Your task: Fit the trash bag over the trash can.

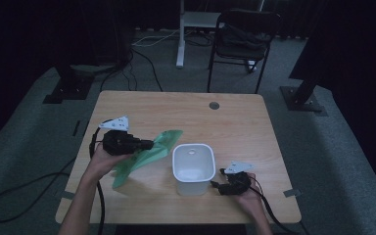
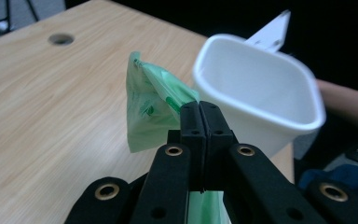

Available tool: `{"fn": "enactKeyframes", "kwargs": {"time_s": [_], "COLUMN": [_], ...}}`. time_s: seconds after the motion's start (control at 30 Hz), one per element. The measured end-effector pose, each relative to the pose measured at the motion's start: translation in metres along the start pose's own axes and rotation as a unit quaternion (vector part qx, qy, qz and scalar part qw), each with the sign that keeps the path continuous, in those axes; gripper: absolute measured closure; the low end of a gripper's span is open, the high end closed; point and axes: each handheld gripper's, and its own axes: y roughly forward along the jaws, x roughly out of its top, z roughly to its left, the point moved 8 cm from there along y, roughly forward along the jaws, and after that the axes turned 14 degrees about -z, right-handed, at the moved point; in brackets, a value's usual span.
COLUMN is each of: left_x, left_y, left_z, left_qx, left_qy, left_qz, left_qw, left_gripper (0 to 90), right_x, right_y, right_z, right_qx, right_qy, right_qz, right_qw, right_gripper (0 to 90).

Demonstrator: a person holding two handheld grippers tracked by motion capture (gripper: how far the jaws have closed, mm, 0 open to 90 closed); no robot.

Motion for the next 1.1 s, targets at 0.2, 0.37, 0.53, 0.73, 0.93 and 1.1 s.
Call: {"fn": "enactKeyframes", "kwargs": {"time_s": [0.2, 0.37, 0.53, 0.73, 0.93, 1.1], "left_x": [0.015, 0.024, 0.04, 0.05, 0.057, 0.059], "left_y": [0.0, 0.0, 0.0, 0.003, 0.008, 0.014], "left_z": [-0.015, -0.026, -0.037, -0.048, -0.059, -0.055], "left_qx": [-0.054, -0.085, -0.111, -0.13, -0.154, -0.158], "left_qy": [0.002, 0.007, 0.015, 0.029, 0.034, 0.031], "left_qz": [-0.024, -0.037, -0.059, -0.061, -0.073, -0.076], "left_qw": [0.9983, 0.9957, 0.992, 0.9892, 0.9847, 0.9841], "left_gripper": [89.6, 89.6, 89.6, 89.5, 89.5, 89.3], "right_x": [0.0, 0.0, 0.0, 0.0, 0.0, 0.0], "right_y": [0.0, 0.0, 0.0, 0.0, 0.0, 0.0], "right_z": [0.0, 0.0, 0.0, 0.0, 0.0, 0.0], "right_qx": [-0.001, -0.001, -0.001, -0.001, -0.002, -0.002], "right_qy": [0.001, 0.002, 0.002, 0.002, 0.002, 0.002], "right_qz": [-0.001, -0.002, -0.002, -0.002, -0.002, -0.002], "right_qw": [1.0, 1.0, 1.0, 1.0, 1.0, 1.0], "right_gripper": [33.2, 33.2, 33.1, 33.1, 33.2, 33.1]}}
